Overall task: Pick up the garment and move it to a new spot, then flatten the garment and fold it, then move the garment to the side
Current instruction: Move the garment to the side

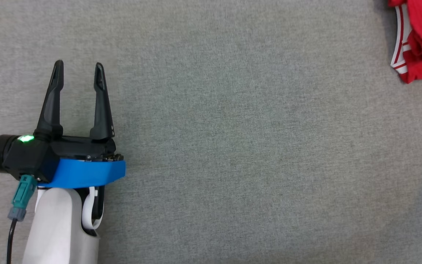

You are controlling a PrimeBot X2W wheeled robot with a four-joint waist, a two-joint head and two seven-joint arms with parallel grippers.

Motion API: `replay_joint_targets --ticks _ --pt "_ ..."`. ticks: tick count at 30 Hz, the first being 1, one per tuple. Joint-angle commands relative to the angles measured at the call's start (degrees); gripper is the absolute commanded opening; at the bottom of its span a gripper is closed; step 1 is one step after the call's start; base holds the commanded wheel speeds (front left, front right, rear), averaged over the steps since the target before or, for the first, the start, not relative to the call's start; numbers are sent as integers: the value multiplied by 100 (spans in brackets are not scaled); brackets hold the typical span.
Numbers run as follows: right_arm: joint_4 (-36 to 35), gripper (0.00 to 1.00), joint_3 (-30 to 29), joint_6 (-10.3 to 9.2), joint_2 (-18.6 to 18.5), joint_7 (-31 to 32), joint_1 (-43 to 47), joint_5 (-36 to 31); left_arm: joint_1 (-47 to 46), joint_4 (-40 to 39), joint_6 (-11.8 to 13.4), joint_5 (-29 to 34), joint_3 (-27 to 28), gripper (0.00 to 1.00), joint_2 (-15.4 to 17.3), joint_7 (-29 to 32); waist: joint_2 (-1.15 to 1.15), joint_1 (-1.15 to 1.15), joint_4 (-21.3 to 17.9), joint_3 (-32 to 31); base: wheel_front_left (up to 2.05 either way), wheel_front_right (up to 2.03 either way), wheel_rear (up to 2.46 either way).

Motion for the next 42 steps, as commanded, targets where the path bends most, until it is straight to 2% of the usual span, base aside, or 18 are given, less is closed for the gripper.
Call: replay_joint_targets --ticks 1,2,12,25,31,42 --pt "-30 100 -16 -1 201 -171 -58 -17 83 39 29 -45 31 100 -16 -13 0 0 -11 -186 0 0 0" --pt "-30 100 -16 -1 201 -171 -58 -17 83 39 29 -45 31 100 -16 -13 0 0 -11 -186 0 0 0" --pt "-523 100 115 -1 1269 -855 413 -96 673 230 121 -163 254 100 -77 -13 0 0 147 -1187 0 0 0" --pt "-1453 100 497 -1 2561 -995 1810 170 1324 480 110 -238 423 100 -95 -13 0 0 332 -2124 0 0 0" --pt "-1997 100 381 -1 2866 -999 2786 268 1520 596 116 -280 398 100 -123 -14 0 0 434 -2452 0 0 0" --pt "-3203 100 -102 0 3175 -897 4488 168 1845 708 133 -326 379 100 -149 -13 0 0 449 -2840 0 0 0"
